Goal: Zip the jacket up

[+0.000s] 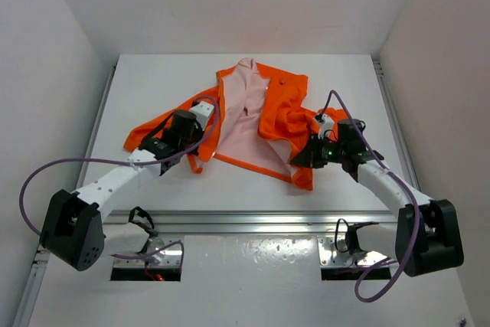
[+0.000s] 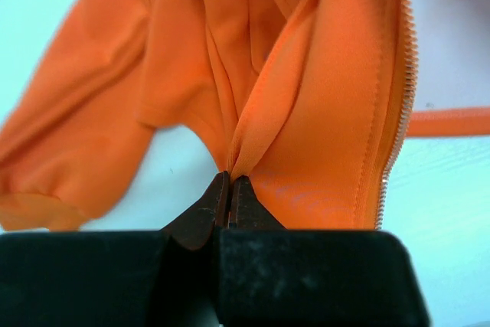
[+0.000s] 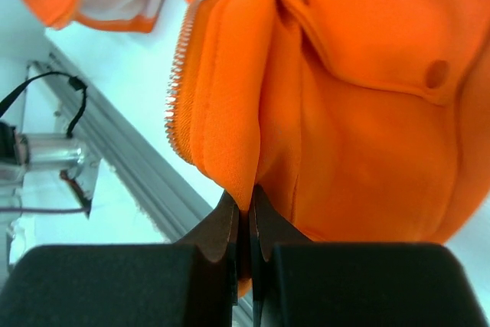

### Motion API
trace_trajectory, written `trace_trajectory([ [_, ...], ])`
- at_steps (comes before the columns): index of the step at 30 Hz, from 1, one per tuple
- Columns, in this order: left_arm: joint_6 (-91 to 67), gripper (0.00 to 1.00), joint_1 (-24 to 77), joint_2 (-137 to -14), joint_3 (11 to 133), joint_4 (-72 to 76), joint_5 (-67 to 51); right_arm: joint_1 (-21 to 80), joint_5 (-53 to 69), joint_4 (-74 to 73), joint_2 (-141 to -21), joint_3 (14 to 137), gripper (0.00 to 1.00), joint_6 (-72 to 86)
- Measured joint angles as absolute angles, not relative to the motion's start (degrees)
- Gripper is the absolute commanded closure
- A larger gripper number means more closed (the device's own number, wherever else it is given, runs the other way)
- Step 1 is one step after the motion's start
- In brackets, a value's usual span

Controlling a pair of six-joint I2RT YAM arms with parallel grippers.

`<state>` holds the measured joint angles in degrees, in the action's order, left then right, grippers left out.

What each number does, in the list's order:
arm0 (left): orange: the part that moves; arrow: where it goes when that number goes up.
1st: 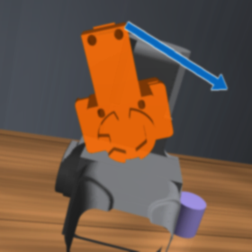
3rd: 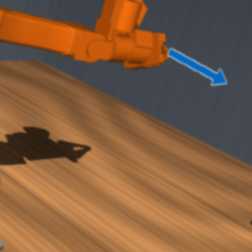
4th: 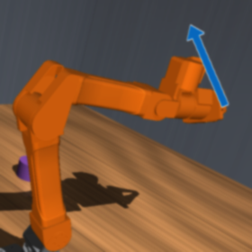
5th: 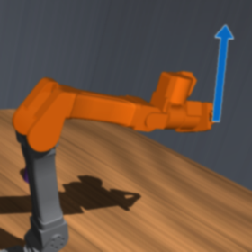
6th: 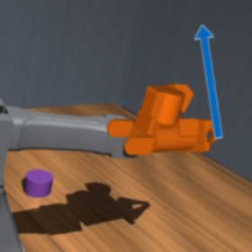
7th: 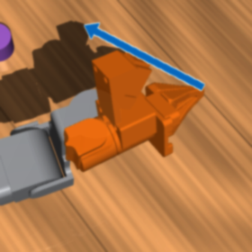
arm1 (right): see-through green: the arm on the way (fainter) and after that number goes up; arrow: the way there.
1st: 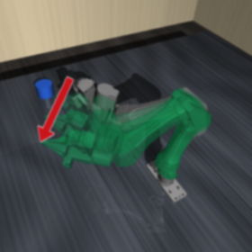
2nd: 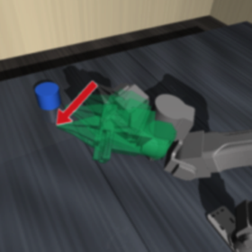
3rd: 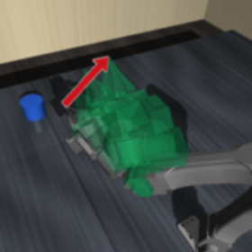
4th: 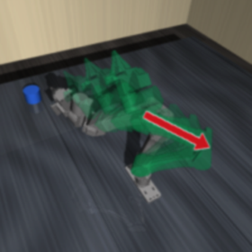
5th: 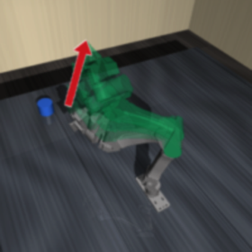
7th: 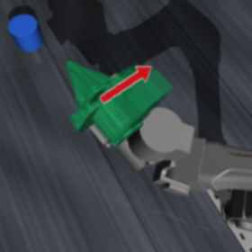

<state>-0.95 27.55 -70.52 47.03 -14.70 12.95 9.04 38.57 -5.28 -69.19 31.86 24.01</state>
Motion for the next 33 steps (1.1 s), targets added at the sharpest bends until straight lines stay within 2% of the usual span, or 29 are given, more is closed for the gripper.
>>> trace_trajectory([
  [7,-2.2,1.0,26.3,-70.4,44.2,-15.6,4.8,11.8,43.2,0.6,-69.2,31.9,1.0,29.3],
  [12,-3.9,1.0,28.4,-70.5,44.2,-15.3,3.9,19.2,44.0,7.9,-71.5,32.0,1.0,36.2],
  [21,-6.8,1.0,29.5,-72.9,46.3,-14.9,1.8,33.0,40.5,12.9,-88.4,41.2,1.0,42.3],
  [28,-8.2,1.0,29.7,-73.2,46.8,-14.8,-3.0,34.8,38.2,17.2,-103.6,54.2,1.0,50.1],
  [33,-9.5,1.0,28.3,-73.2,46.8,-14.4,-9.1,35.4,37.4,19.1,-109.7,59.0,1.0,53.5],
])
